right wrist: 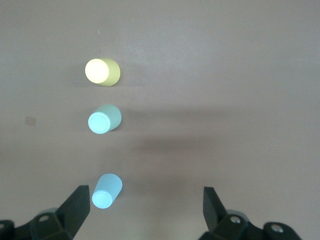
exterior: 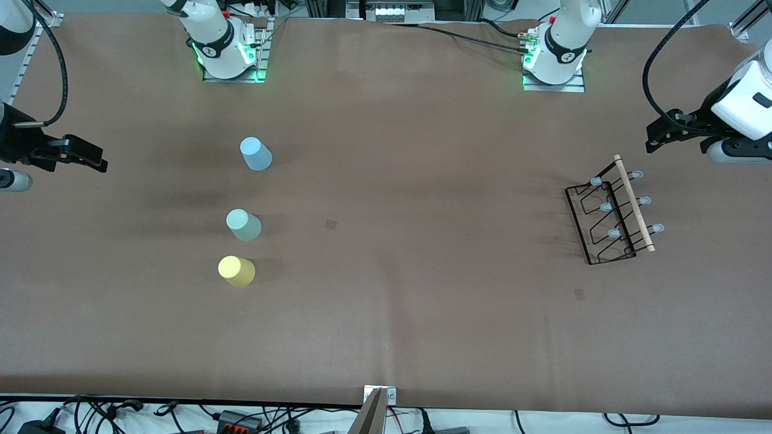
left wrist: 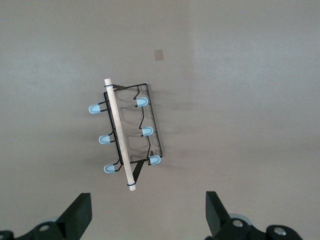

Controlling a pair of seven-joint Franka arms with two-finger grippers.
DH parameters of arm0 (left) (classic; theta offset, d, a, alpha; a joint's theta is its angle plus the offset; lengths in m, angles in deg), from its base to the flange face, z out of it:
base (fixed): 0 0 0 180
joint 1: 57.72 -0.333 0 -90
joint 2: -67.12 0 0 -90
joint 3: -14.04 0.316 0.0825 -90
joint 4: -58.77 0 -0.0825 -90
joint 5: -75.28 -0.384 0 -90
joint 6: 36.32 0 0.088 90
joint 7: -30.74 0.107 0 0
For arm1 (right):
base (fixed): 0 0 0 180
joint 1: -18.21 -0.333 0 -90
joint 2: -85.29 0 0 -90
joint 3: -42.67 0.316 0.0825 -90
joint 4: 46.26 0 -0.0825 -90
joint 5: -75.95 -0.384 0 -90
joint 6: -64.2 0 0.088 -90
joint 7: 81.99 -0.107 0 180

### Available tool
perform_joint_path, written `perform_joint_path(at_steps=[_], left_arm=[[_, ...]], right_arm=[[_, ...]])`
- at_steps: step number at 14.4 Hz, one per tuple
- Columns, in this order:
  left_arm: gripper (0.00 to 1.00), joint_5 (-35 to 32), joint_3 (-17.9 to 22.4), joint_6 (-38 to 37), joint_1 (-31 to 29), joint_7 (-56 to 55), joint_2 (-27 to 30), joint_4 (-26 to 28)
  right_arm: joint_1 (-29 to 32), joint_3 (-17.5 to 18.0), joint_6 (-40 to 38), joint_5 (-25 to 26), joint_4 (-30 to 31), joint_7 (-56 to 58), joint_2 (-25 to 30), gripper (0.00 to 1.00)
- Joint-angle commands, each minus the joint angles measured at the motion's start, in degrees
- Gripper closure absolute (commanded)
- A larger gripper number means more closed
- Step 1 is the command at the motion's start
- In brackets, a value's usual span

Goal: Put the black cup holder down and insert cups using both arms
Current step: 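Move the right gripper toward the cups while the left gripper moves toward the rack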

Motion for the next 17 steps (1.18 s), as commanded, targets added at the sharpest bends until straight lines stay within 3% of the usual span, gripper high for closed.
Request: perform_joint_path(at_steps=[1,8,11,13,17], left_arm=[[0.0,1.46,0.19,-1.41,0.03,1.21,-0.73,-1.7],[0.0,2.16,0.19,-1.41,-0.06,0.68,-0.73,-1.87],[0.0,2.52,0.28,-3.69,-0.32,1.12,-0.82,-1.79],[0.0,2.52,0.28,-7.02,-0.32,0.77,-1.17,-1.87],[0.0,2.17,0.98,-8.62,-0.76,0.51,-4.06,-2.14]], right_arm=[[0.29,-0.18,-0.57,-1.5,-0.52,-0.25,-0.06,0.0],[0.11,-0.01,-0.31,-1.68,2.73,1.06,-0.05,0.0],[0.37,-0.01,0.21,-1.68,7.73,5.18,-0.4,0.0],[0.11,-0.01,5.98,-1.68,13.69,5.46,-1.02,0.0],[-1.99,0.52,29.52,-2.12,27.06,2.66,-2.15,0.0]])
